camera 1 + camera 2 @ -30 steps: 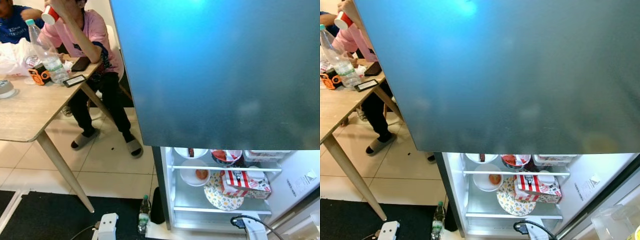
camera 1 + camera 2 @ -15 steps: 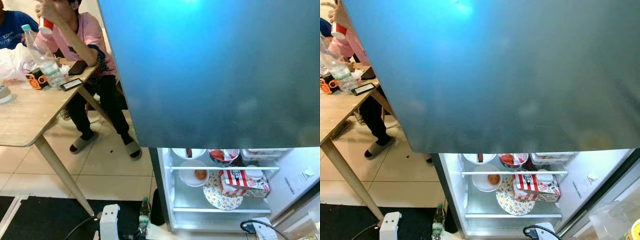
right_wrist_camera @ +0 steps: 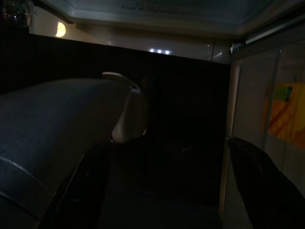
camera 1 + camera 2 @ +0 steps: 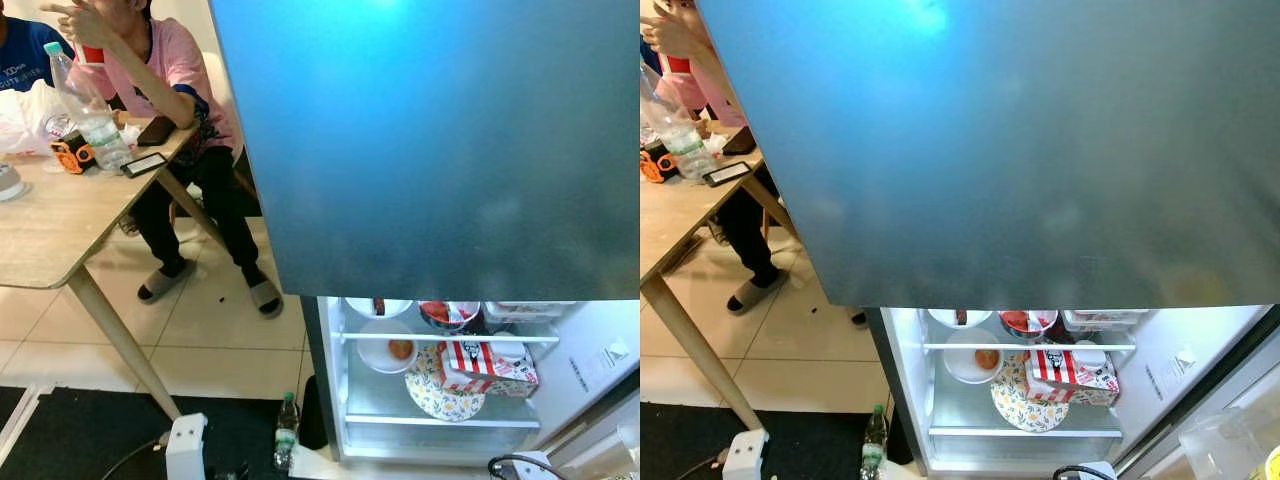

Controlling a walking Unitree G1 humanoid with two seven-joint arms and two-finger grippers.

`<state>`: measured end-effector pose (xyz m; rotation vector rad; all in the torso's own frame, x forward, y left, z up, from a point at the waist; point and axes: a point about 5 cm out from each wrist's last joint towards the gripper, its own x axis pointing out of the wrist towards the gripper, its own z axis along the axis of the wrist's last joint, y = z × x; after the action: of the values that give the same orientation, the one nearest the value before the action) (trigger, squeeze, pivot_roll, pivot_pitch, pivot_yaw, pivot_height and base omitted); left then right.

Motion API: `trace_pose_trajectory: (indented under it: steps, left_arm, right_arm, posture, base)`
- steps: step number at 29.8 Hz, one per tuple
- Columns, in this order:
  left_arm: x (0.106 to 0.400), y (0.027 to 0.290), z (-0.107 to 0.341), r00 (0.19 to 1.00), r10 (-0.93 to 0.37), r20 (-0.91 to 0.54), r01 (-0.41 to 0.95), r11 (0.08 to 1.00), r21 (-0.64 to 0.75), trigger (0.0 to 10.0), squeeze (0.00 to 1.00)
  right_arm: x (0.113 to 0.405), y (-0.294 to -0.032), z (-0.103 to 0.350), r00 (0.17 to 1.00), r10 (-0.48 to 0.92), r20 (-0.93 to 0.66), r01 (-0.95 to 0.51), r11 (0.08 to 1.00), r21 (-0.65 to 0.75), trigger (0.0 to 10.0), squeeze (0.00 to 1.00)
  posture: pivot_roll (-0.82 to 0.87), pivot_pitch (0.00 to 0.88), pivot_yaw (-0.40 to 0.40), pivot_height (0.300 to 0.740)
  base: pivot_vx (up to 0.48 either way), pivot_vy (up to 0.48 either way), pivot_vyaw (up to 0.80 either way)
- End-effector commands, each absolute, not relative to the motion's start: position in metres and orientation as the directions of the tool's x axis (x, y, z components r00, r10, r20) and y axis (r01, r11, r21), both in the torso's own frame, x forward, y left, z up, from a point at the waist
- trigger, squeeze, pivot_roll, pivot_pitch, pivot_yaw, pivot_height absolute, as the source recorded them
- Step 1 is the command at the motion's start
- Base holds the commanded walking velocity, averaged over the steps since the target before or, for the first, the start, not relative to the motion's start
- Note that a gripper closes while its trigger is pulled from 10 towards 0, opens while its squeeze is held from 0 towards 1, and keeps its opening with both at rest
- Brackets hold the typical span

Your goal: Restocking fridge

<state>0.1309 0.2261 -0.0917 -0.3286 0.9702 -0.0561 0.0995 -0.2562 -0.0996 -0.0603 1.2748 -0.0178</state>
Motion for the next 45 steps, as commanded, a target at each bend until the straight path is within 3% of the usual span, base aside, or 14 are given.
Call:
trace_pose_trajectory:
  steps: [1,10,18,45]
  left_arm:
    - [0.126,0.226,-0.094,0.556,-0.183,-0.811,-0.123,0.947,-0.298,10.0,0.0]
    - [0.118,0.221,-0.098,0.538,-0.192,-0.821,-0.148,0.937,-0.316,10.0,0.0]
    - [0.109,0.233,-0.098,0.513,-0.145,-0.846,-0.191,0.941,-0.278,10.0,0.0]
    - [0.108,0.234,-0.099,0.513,-0.116,-0.851,-0.227,0.937,-0.265,10.0,0.0]
  right_arm:
    - [0.1,-0.252,-0.101,0.299,-0.037,-0.954,-0.017,0.999,-0.044,10.0,0.0]
    - [0.103,-0.255,-0.099,0.309,-0.045,-0.95,0.001,0.999,-0.047,10.0,0.0]
    - [0.104,-0.255,-0.099,0.309,-0.042,-0.95,0.001,0.999,-0.044,10.0,0.0]
    - [0.092,-0.25,-0.103,0.282,-0.063,-0.958,-0.011,0.998,-0.068,10.0,0.0]
  posture:
    - [-0.04,0.0,0.04,0.74]
    - [-0.04,0.0,0.046,0.74]
    - [-0.04,0.0,0.045,0.74]
    - [-0.05,0.0,0.066,0.74]
  base:
    - [0.0,0.0,0.0]
    - [0.0,0.0,0.0]
    - [0.0,0.0,0.0]
    - [0.0,0.0,0.0]
